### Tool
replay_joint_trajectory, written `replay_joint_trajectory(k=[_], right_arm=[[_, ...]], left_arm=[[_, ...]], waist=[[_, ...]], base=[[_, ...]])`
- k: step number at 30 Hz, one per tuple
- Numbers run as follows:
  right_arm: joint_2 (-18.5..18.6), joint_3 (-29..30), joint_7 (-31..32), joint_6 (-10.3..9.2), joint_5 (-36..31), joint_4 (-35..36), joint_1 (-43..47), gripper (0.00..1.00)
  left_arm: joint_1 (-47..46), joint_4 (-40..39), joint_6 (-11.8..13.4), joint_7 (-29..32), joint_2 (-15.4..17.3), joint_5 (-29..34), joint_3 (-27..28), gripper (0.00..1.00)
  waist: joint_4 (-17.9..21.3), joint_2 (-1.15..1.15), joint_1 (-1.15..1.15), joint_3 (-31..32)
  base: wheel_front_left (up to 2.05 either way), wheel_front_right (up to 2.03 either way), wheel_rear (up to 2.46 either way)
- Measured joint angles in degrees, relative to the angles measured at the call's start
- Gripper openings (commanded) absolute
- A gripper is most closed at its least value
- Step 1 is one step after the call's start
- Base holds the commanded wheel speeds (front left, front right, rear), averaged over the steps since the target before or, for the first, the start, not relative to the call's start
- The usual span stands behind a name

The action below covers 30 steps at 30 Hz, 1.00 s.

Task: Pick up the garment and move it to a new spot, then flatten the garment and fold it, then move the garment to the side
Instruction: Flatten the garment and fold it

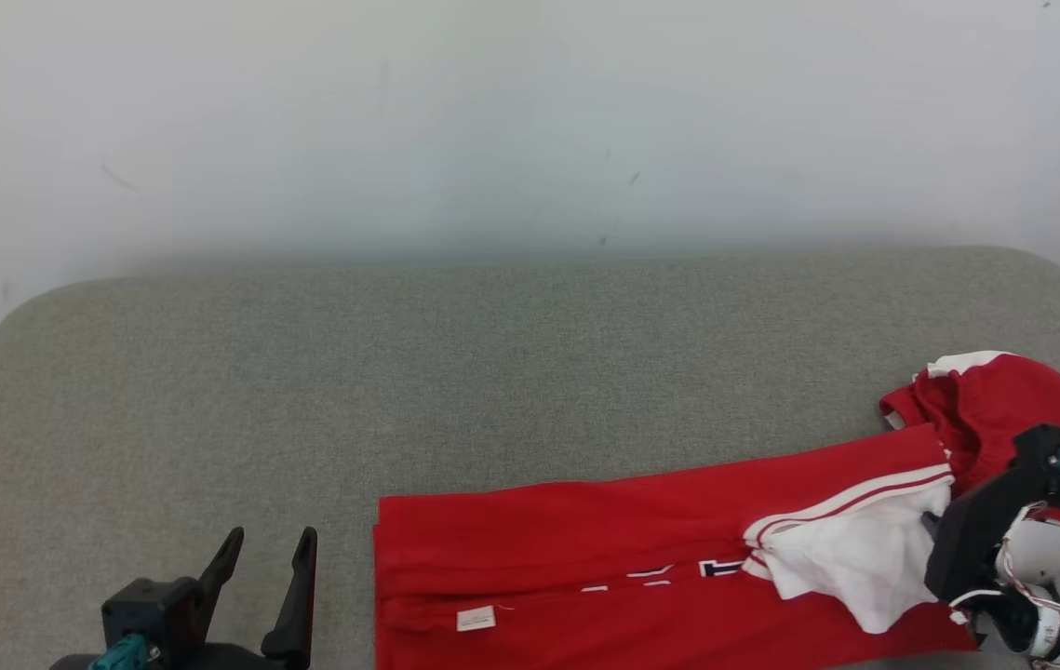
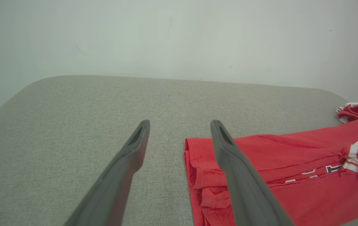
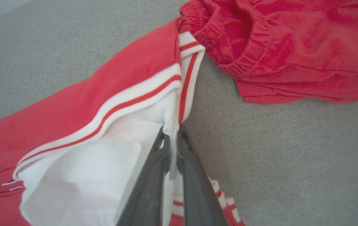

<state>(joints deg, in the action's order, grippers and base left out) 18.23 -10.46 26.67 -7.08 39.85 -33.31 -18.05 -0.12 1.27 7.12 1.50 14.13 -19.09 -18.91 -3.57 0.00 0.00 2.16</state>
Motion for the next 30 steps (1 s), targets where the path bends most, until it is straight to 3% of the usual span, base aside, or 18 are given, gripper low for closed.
replay_joint_trajectory(k=[10, 15, 19, 30], right_arm=[[4.6, 9.9, -0.4, -0.04, -2.4, 3.9, 5.0, 0.0], [4.8, 12.7, 0.8, -0.05, -3.3, 6.2, 6.1, 0.0], [3.7, 11.3, 3.0, -0.05, -5.5, 10.6, 6.1, 0.0], [-3.5, -0.9, 11.0, -0.07, -9.3, 22.7, 6.0, 0.0]], left_arm=[[1.4, -0.4, 0.0, 0.1, -0.2, 0.0, -0.4, 1.0], [2.2, -0.6, 0.0, 0.5, -0.2, 0.0, -0.4, 1.0], [2.2, -0.7, 0.0, 0.7, -0.1, 0.0, -0.6, 1.0], [2.1, -0.8, 0.0, 1.3, -0.6, 0.0, -1.0, 1.0]], waist=[[2.0, 0.0, 0.0, 1.6], [2.4, 0.0, 0.0, 1.8], [2.6, 0.0, 0.0, 1.8], [2.6, 0.0, 0.0, 1.5]], base=[[0.0, 0.0, 0.0], [0.0, 0.0, 0.0], [0.0, 0.0, 0.0], [0.0, 0.0, 0.0]])
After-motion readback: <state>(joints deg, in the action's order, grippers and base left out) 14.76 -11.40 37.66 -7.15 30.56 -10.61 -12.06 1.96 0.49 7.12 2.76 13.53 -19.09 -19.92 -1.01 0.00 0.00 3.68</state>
